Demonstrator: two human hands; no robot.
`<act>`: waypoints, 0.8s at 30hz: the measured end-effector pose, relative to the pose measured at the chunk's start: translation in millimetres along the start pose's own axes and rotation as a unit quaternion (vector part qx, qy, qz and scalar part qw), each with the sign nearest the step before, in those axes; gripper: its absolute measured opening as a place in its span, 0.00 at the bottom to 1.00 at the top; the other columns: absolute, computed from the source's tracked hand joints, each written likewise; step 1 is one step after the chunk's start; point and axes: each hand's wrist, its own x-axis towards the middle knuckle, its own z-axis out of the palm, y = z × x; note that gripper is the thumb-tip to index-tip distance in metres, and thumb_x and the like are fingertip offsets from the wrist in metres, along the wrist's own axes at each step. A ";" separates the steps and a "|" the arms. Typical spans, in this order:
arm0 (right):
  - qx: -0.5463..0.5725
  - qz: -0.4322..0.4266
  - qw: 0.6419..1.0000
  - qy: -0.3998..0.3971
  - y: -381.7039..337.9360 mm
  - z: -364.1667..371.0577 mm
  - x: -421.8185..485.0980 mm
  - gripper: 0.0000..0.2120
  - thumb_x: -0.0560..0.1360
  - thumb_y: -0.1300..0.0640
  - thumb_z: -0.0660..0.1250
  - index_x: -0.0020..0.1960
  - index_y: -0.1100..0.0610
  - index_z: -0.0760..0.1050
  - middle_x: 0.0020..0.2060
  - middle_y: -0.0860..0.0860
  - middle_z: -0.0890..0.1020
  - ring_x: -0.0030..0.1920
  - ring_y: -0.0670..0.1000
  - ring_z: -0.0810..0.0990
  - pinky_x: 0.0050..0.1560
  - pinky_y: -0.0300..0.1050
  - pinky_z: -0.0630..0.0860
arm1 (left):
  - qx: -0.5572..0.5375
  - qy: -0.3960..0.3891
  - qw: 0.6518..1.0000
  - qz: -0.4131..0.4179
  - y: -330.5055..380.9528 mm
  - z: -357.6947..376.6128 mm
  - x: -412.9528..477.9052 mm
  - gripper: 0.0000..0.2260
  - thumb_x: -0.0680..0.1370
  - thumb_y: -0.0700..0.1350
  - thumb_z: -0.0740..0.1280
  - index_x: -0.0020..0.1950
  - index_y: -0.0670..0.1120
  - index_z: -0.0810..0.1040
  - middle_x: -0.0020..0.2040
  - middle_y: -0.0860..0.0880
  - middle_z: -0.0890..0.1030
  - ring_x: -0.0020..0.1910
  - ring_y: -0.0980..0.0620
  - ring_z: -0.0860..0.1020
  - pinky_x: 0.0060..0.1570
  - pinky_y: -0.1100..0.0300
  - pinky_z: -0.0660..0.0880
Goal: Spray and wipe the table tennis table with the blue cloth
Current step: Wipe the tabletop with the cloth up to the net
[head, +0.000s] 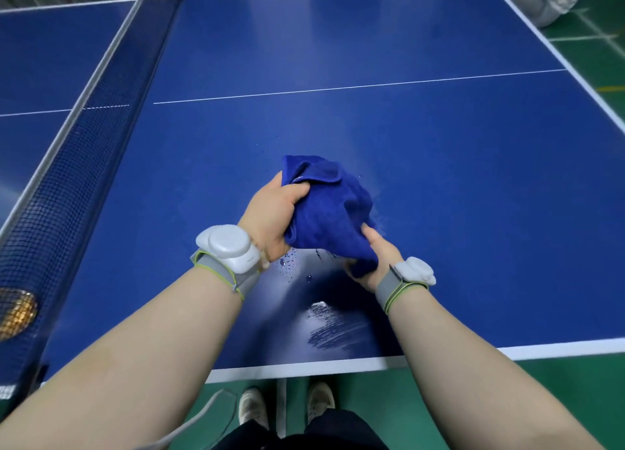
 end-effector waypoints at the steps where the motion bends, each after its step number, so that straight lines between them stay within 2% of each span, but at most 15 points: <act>1: 0.009 -0.028 0.999 0.042 -1.4 -3.5 3.9 0.11 0.73 0.48 0.72 0.48 0.53 0.75 0.37 0.52 0.82 0.34 0.52 0.81 0.41 0.48 0.80 | 0.050 0.029 0.998 -0.001 -2.7 -8.3 3.6 0.12 0.77 0.35 0.59 0.53 0.48 0.78 0.46 0.47 0.82 0.45 0.47 0.80 0.49 0.53 0.78; 3: -0.058 -0.103 0.984 0.134 -1.6 -11.5 16.2 0.31 0.62 0.44 0.75 0.59 0.59 0.74 0.53 0.57 0.81 0.50 0.58 0.81 0.58 0.56 0.78 | 0.168 0.070 0.983 -0.011 -10.0 -26.5 11.5 0.11 0.76 0.38 0.60 0.49 0.51 0.78 0.47 0.48 0.82 0.47 0.46 0.79 0.50 0.52 0.77; 4: -0.075 -0.138 0.975 0.157 0.0 -15.2 23.7 0.40 0.58 0.43 0.73 0.65 0.60 0.72 0.59 0.58 0.79 0.56 0.60 0.80 0.62 0.59 0.76 | 0.221 0.081 0.972 -0.021 -14.2 -35.0 15.0 0.10 0.75 0.39 0.60 0.48 0.52 0.77 0.47 0.48 0.81 0.47 0.46 0.79 0.49 0.53 0.76; 5: -0.089 -0.159 0.971 0.156 4.2 -20.4 36.7 0.43 0.57 0.43 0.72 0.68 0.61 0.70 0.62 0.58 0.78 0.59 0.61 0.79 0.62 0.61 0.75 | 0.266 0.086 0.960 -0.034 -19.2 -42.3 18.3 0.10 0.75 0.40 0.59 0.47 0.52 0.77 0.47 0.47 0.81 0.48 0.45 0.79 0.50 0.52 0.75; 7: -0.129 -0.181 0.963 0.150 9.1 -14.6 35.0 0.40 0.58 0.44 0.70 0.65 0.60 0.71 0.61 0.57 0.79 0.58 0.61 0.80 0.61 0.61 0.76 | 0.330 0.077 0.938 -0.070 -28.8 -52.5 23.1 0.09 0.76 0.42 0.58 0.52 0.51 0.76 0.52 0.46 0.80 0.52 0.43 0.78 0.55 0.50 0.74; 9: -0.180 -0.192 0.956 0.131 11.0 2.0 22.0 0.30 0.60 0.45 0.70 0.58 0.59 0.74 0.56 0.58 0.81 0.54 0.62 0.81 0.57 0.61 0.78 | 0.357 0.062 0.928 -0.090 -38.3 -59.3 28.4 0.10 0.77 0.47 0.58 0.55 0.50 0.75 0.55 0.45 0.80 0.55 0.43 0.78 0.60 0.47 0.74; 11: -0.232 -0.197 0.949 0.089 17.4 22.3 6.5 0.20 0.65 0.48 0.70 0.52 0.58 0.75 0.51 0.59 0.82 0.50 0.61 0.82 0.54 0.61 0.79 | 0.361 0.051 0.926 -0.100 -45.6 -63.0 32.5 0.11 0.76 0.49 0.57 0.55 0.50 0.75 0.55 0.45 0.80 0.55 0.42 0.78 0.60 0.45 0.74; 14: -0.225 -0.189 0.956 0.006 29.3 50.1 -10.4 0.03 0.75 0.57 0.68 0.47 0.54 0.74 0.47 0.59 0.82 0.47 0.59 0.82 0.54 0.62 0.79 | 0.349 0.041 0.928 -0.126 -45.3 -62.1 33.1 0.13 0.78 0.51 0.56 0.56 0.47 0.75 0.56 0.42 0.79 0.54 0.40 0.78 0.59 0.44 0.75; 17: -0.161 -0.170 0.971 -0.048 36.3 71.6 -19.0 0.02 0.80 0.60 0.64 0.49 0.55 0.72 0.45 0.58 0.81 0.44 0.56 0.81 0.50 0.54 0.79 | 0.279 0.048 0.948 -0.144 -38.6 -65.5 33.0 0.12 0.80 0.53 0.55 0.48 0.48 0.74 0.56 0.41 0.80 0.51 0.41 0.80 0.53 0.49 0.76; 19: -0.126 -0.164 0.976 -0.062 38.3 85.4 -24.1 0.02 0.81 0.58 0.62 0.51 0.56 0.71 0.46 0.58 0.81 0.44 0.55 0.81 0.49 0.51 0.78 | 0.273 0.026 0.949 -0.154 -33.3 -72.6 35.6 0.16 0.81 0.56 0.53 0.51 0.48 0.74 0.57 0.41 0.79 0.53 0.41 0.79 0.55 0.50 0.76; 21: -0.116 -0.154 0.978 -0.081 38.8 91.7 -29.4 0.08 0.81 0.53 0.63 0.49 0.57 0.74 0.45 0.59 0.82 0.44 0.56 0.81 0.51 0.53 0.79 | 0.268 -0.002 0.949 -0.167 -29.3 -74.4 34.7 0.21 0.81 0.60 0.52 0.55 0.47 0.76 0.59 0.43 0.79 0.56 0.42 0.79 0.59 0.49 0.75; 22: -0.121 -0.155 0.976 -0.095 40.1 96.3 -32.8 0.09 0.80 0.53 0.65 0.47 0.59 0.76 0.43 0.59 0.83 0.43 0.57 0.82 0.48 0.52 0.80 | 0.248 -0.019 0.952 -0.179 -24.6 -75.9 32.9 0.23 0.80 0.62 0.52 0.55 0.47 0.77 0.57 0.44 0.81 0.54 0.44 0.80 0.58 0.49 0.76; 24: -0.161 -0.180 0.967 -0.075 41.9 100.0 -33.8 0.06 0.75 0.59 0.71 0.46 0.62 0.76 0.40 0.59 0.83 0.41 0.58 0.82 0.42 0.48 0.80 | 0.189 -0.082 0.954 -0.220 -14.7 -76.4 27.0 0.25 0.80 0.64 0.50 0.52 0.48 0.78 0.48 0.47 0.83 0.43 0.47 0.82 0.47 0.52 0.80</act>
